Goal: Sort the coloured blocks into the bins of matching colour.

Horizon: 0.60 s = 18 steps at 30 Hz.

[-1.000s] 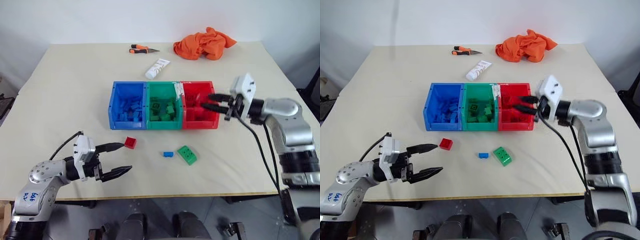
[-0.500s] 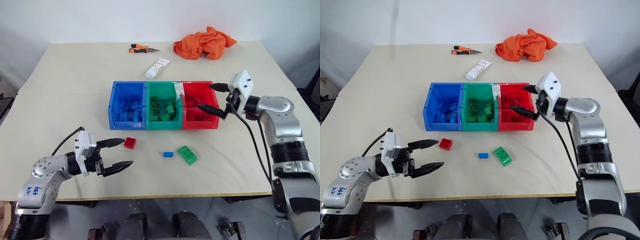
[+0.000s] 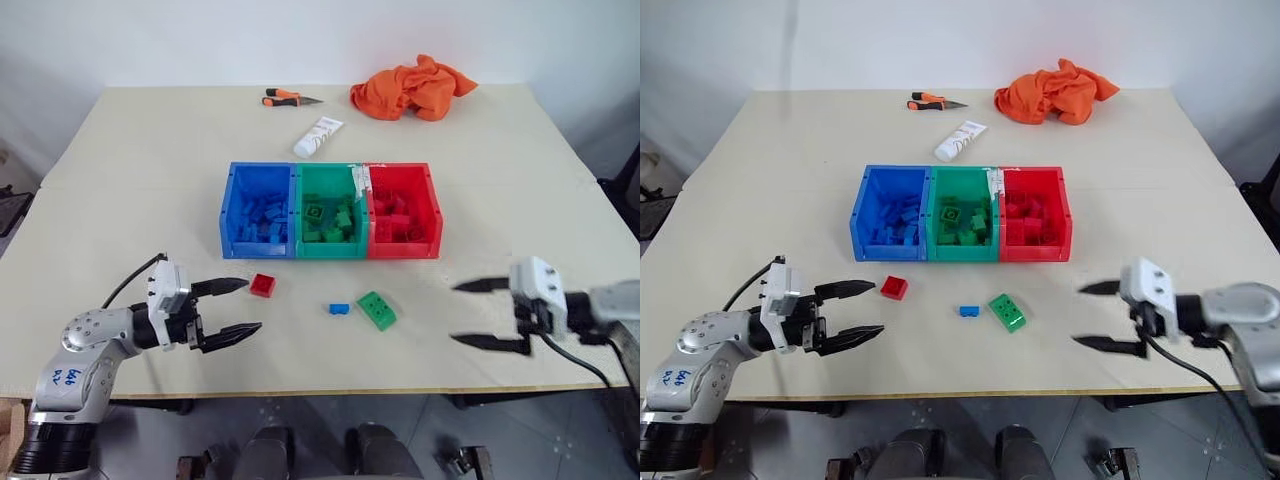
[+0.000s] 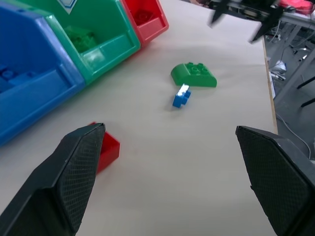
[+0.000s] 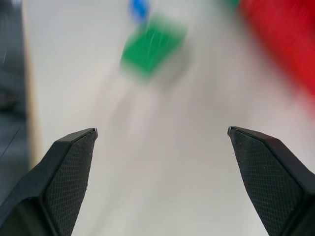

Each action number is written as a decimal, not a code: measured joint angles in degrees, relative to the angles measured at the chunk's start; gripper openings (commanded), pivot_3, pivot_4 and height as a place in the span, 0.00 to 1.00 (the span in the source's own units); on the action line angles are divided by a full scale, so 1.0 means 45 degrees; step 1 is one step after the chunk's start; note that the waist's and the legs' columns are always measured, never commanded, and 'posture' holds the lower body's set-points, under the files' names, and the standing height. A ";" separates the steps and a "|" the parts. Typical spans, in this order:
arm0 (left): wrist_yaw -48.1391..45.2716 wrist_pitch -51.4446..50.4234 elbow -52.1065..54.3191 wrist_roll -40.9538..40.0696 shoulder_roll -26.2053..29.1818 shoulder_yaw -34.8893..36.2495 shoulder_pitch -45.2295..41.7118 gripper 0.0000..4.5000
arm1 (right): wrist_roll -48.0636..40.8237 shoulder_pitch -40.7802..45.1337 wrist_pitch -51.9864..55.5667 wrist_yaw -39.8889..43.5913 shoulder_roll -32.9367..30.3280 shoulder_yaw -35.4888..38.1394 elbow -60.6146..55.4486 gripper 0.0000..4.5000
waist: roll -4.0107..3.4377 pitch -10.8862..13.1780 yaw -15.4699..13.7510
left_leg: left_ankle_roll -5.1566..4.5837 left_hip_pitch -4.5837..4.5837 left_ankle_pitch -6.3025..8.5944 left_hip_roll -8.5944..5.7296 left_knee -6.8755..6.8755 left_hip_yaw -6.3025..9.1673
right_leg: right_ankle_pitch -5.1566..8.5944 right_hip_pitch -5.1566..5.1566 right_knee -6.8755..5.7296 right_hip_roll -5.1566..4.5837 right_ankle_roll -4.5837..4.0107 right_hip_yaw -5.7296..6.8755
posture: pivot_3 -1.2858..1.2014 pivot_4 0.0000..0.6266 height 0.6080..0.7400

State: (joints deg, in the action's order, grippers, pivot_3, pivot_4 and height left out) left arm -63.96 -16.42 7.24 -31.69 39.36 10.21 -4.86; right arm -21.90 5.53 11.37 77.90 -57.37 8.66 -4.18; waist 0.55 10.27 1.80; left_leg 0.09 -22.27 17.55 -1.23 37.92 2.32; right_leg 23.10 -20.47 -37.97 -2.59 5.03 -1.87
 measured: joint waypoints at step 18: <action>0.0434 0.0016 0.0476 0.0028 -0.0143 -0.0005 0.0414 1.00 | 0.1291 0.2832 0.1342 -0.3354 0.4276 -0.3739 0.0187 0.99 | 0.0000 0.0000 -0.0067 | 0.0024 -0.0002 -0.0006 0.0005 0.0000 0.0011 | -0.0003 -0.0015 -0.0006 0.0001 -0.0001 0.0008 | 0.52 0.24 1.00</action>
State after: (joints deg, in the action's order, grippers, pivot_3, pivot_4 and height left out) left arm -62.01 -16.34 9.38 -31.56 38.72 10.19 -3.00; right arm -16.09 18.27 17.42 62.81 -38.12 -8.17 -3.34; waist 0.55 10.27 1.49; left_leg 0.20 -22.28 17.52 -1.21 37.92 2.37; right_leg 23.09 -20.53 -38.00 -2.59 5.03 -1.84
